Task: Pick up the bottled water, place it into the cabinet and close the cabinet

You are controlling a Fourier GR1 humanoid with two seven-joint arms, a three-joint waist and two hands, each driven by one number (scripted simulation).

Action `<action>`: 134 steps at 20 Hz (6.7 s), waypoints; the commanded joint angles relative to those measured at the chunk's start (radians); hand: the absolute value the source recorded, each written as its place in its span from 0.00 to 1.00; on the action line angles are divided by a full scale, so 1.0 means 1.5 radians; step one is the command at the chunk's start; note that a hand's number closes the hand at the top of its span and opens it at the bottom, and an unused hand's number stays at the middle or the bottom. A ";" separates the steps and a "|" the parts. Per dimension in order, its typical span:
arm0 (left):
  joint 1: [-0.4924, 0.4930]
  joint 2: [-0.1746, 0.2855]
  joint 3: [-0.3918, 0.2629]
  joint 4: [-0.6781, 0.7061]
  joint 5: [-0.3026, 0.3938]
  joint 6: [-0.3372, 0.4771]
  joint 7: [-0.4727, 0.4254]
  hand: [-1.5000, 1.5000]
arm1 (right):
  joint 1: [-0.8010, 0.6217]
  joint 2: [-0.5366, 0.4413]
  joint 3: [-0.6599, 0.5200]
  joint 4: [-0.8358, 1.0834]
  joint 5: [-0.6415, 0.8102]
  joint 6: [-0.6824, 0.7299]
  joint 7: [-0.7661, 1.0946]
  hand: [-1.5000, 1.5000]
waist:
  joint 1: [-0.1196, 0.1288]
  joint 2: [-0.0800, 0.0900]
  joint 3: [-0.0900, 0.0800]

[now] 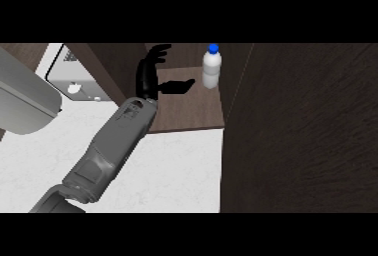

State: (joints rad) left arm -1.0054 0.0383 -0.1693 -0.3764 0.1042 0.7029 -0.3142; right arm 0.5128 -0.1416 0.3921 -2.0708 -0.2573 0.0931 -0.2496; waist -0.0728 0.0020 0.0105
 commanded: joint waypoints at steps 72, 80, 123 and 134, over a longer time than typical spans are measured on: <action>0.895 0.176 -0.149 -1.192 0.206 -0.293 -0.016 0.00 | 0.022 -0.142 0.207 -0.138 0.199 0.046 0.114 1.00 | 0.060 -0.004 -0.008; 1.062 0.243 -0.073 -1.278 0.292 -0.390 -0.066 0.00 | -0.018 -0.100 0.274 -0.186 0.260 0.034 0.180 1.00 | 0.076 -0.005 -0.010; 1.323 0.255 0.371 -1.205 0.627 -0.850 -0.081 0.00 | -0.831 0.070 -0.174 0.476 -0.146 0.014 0.354 1.00 | 0.068 0.001 -0.007; 1.325 0.246 0.414 -1.244 0.681 -0.849 -0.019 0.00 | -0.923 0.064 -0.199 0.600 -0.151 0.084 0.354 1.00 | 0.071 0.002 -0.007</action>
State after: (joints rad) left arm 0.9834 0.4104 0.4311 -2.2386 1.0961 -0.5583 -0.3633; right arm -0.7475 -0.0471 0.1579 -1.3330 -0.4935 0.2343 0.2914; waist 0.0143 -0.0252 0.0139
